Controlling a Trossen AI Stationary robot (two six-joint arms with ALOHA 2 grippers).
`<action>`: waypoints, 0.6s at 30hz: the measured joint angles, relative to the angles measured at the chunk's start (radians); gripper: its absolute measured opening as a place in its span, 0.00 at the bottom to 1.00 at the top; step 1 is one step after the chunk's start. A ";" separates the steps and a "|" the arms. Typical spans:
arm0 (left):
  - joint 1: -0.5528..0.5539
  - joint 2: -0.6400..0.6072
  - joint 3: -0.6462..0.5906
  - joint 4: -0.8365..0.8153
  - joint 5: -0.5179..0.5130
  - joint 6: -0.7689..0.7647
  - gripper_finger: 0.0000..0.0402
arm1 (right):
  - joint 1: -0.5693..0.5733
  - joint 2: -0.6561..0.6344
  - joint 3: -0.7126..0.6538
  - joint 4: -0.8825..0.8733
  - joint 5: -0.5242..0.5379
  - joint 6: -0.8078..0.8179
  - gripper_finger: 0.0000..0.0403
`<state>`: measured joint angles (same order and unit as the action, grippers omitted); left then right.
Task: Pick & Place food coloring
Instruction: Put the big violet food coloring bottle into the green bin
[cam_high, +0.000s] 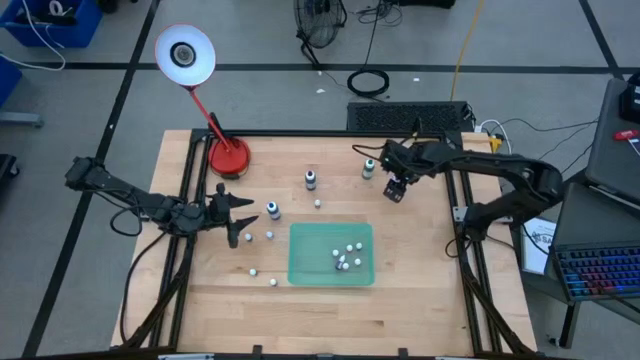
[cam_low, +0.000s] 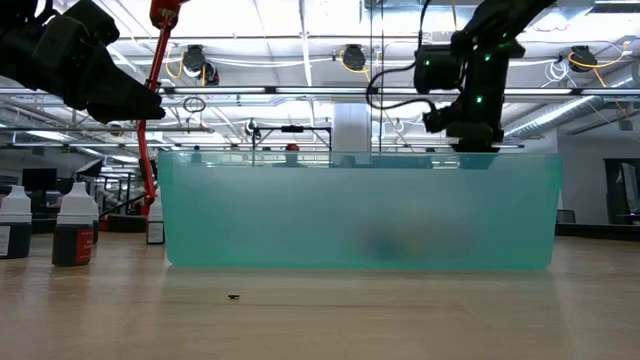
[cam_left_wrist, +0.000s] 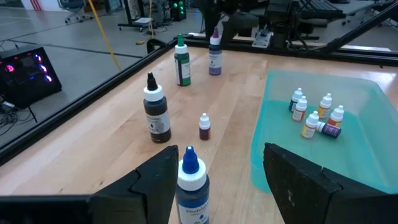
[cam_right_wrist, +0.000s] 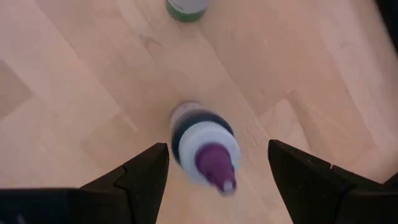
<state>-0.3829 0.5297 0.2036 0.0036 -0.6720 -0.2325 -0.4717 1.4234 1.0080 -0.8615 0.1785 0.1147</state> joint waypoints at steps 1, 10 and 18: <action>0.000 0.000 0.000 0.000 0.000 0.000 0.59 | -0.001 0.020 0.000 0.007 0.000 -0.006 0.64; 0.000 0.000 0.000 0.000 0.000 0.000 0.59 | 0.000 0.127 0.000 0.035 0.000 -0.031 0.62; 0.000 0.000 0.000 0.000 0.000 0.000 0.59 | 0.000 0.109 0.000 0.043 0.000 -0.031 0.58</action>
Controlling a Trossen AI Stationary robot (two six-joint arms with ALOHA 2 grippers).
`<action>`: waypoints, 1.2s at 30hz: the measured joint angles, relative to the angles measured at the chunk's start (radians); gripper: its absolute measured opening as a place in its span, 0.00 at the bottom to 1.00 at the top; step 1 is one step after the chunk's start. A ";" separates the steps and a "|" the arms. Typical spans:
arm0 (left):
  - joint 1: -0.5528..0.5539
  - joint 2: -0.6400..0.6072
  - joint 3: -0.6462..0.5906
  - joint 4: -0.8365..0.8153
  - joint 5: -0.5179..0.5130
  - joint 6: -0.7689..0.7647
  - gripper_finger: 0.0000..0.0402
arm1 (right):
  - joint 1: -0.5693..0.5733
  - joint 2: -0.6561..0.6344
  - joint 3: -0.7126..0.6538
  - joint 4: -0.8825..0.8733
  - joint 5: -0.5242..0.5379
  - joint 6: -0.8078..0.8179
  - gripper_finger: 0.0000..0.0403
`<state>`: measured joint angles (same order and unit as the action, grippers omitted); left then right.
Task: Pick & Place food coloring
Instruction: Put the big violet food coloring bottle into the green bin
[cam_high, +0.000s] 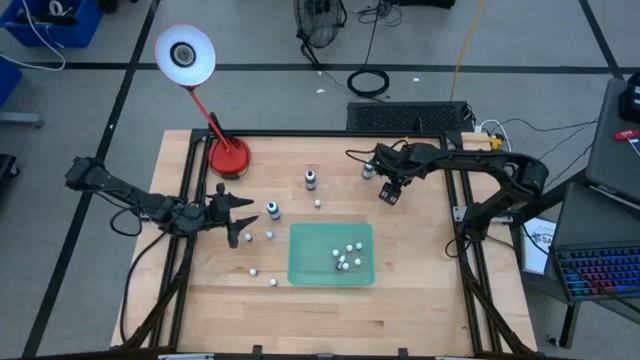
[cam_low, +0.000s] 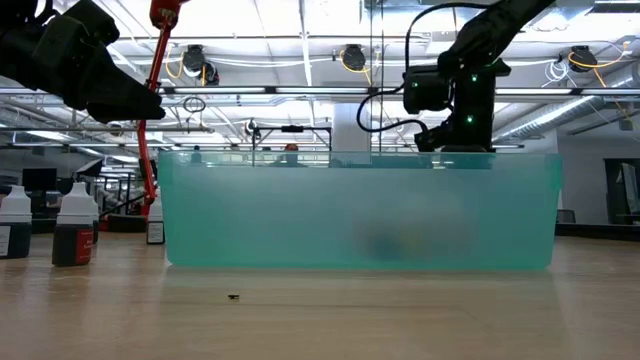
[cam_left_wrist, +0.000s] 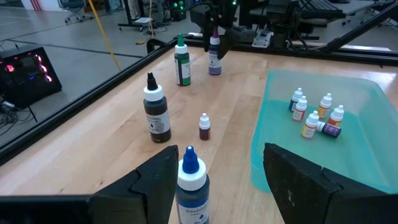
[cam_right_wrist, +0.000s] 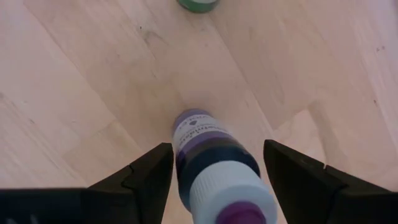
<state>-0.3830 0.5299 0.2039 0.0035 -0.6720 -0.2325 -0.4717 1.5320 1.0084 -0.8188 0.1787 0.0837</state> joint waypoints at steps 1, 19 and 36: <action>0.000 0.000 0.000 0.000 0.000 0.000 0.59 | 0.000 -0.005 0.000 0.001 0.000 0.000 0.58; 0.000 0.000 0.000 0.000 0.000 0.000 0.59 | 0.031 -0.053 -0.001 -0.021 -0.019 0.001 0.33; 0.000 0.000 0.000 0.000 0.000 0.000 0.59 | 0.523 -0.031 0.465 -0.159 0.085 0.058 0.33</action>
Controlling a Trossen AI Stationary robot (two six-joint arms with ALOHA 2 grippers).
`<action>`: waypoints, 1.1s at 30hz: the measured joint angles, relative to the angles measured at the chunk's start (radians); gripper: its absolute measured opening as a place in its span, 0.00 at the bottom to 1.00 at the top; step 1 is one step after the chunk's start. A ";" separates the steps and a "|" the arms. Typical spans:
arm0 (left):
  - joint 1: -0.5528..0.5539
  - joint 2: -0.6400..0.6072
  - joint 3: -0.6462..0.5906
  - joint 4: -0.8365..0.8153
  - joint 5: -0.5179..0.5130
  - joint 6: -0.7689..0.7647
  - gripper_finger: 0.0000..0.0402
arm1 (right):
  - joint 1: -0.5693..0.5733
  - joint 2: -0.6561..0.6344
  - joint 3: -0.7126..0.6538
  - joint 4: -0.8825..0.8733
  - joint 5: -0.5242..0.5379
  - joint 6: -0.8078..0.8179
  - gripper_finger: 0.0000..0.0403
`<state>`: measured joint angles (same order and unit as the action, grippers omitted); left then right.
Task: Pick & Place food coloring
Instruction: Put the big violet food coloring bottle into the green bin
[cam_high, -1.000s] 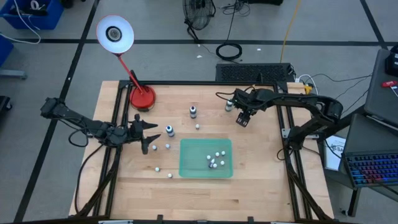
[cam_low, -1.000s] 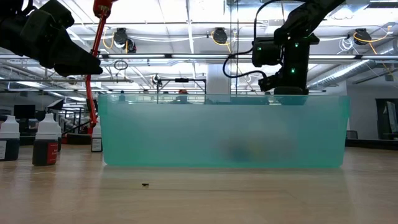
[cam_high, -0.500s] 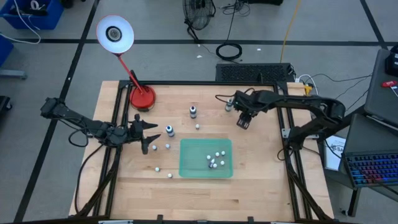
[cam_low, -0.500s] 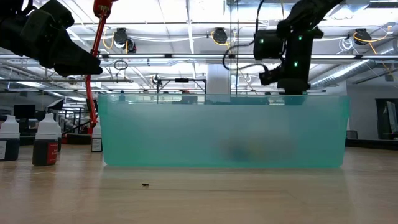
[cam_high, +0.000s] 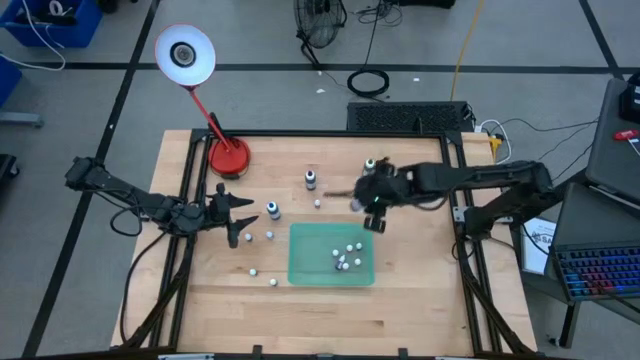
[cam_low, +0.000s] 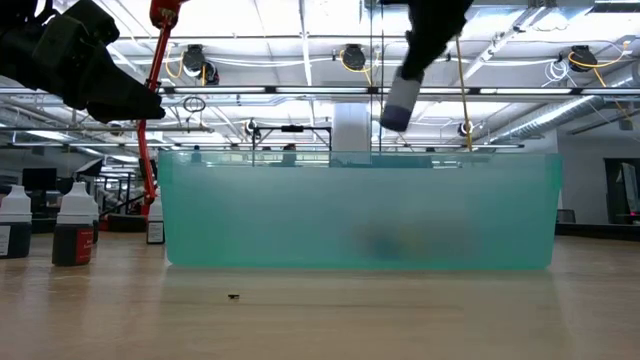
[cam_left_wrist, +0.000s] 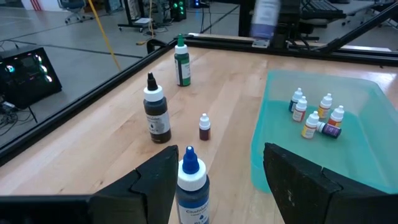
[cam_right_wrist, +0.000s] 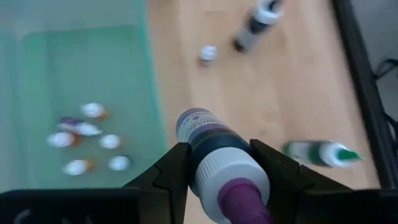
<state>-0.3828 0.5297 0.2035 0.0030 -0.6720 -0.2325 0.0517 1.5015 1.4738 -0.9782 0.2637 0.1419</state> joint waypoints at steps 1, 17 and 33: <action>0.000 0.000 0.000 -0.001 0.000 0.000 0.59 | 0.021 0.033 0.035 -0.023 0.000 0.001 0.33; 0.000 0.000 0.000 0.000 0.000 0.000 0.59 | 0.109 0.265 0.092 -0.172 -0.069 0.067 0.33; 0.000 0.000 0.000 0.000 0.000 0.000 0.59 | 0.108 0.263 0.025 -0.125 -0.086 0.086 0.33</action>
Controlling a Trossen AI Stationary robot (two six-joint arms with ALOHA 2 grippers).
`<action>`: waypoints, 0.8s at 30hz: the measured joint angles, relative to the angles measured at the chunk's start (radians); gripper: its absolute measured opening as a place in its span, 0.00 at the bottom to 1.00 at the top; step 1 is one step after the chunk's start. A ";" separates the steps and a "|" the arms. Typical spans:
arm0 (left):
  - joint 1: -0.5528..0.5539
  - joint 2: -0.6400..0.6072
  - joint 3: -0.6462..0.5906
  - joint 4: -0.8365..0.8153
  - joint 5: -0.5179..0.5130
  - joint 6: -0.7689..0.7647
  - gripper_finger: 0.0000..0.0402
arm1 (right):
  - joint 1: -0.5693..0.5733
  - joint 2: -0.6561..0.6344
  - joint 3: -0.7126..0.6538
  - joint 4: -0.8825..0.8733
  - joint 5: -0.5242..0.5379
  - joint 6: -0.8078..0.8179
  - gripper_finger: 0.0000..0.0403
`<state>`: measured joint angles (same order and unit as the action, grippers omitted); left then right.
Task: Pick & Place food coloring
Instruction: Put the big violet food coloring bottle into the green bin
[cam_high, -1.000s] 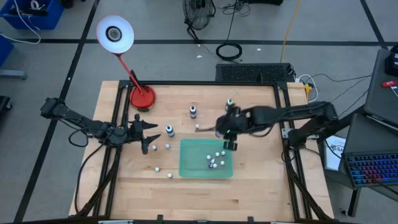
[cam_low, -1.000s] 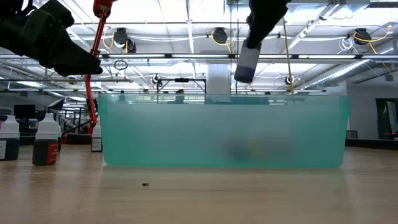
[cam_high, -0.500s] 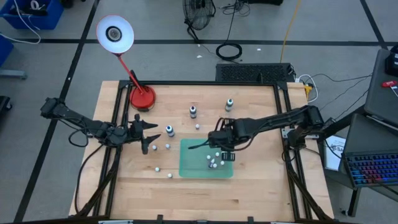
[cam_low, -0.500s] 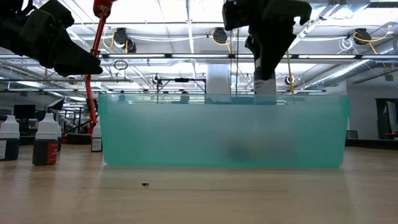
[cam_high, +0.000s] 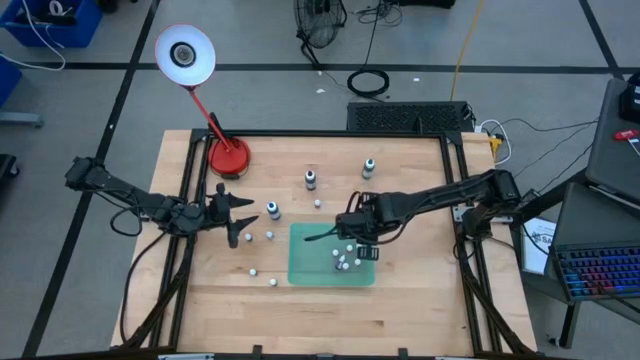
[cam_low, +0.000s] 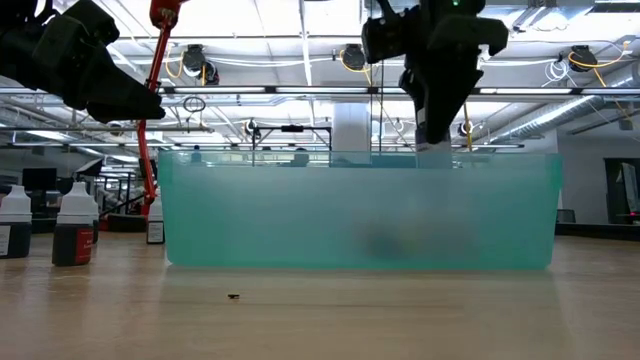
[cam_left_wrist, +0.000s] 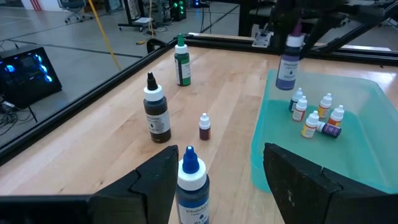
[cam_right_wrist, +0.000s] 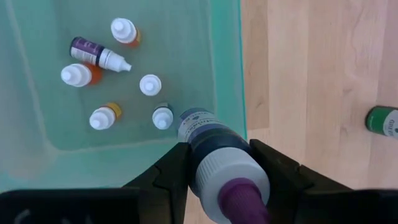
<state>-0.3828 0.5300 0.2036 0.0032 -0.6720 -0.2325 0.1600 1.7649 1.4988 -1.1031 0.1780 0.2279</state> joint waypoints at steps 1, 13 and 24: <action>0.000 0.000 0.000 0.000 0.000 0.000 0.59 | 0.000 0.000 -0.010 0.014 0.000 0.000 0.33; 0.000 0.000 0.000 0.000 0.000 0.000 0.59 | -0.001 0.000 -0.128 0.139 0.000 -0.004 0.33; 0.000 0.000 0.000 0.000 0.000 0.000 0.59 | -0.001 0.000 -0.168 0.174 0.001 -0.001 0.33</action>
<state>-0.3828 0.5297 0.2039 0.0036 -0.6720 -0.2325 0.1589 1.7653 1.3304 -0.9288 0.1791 0.2268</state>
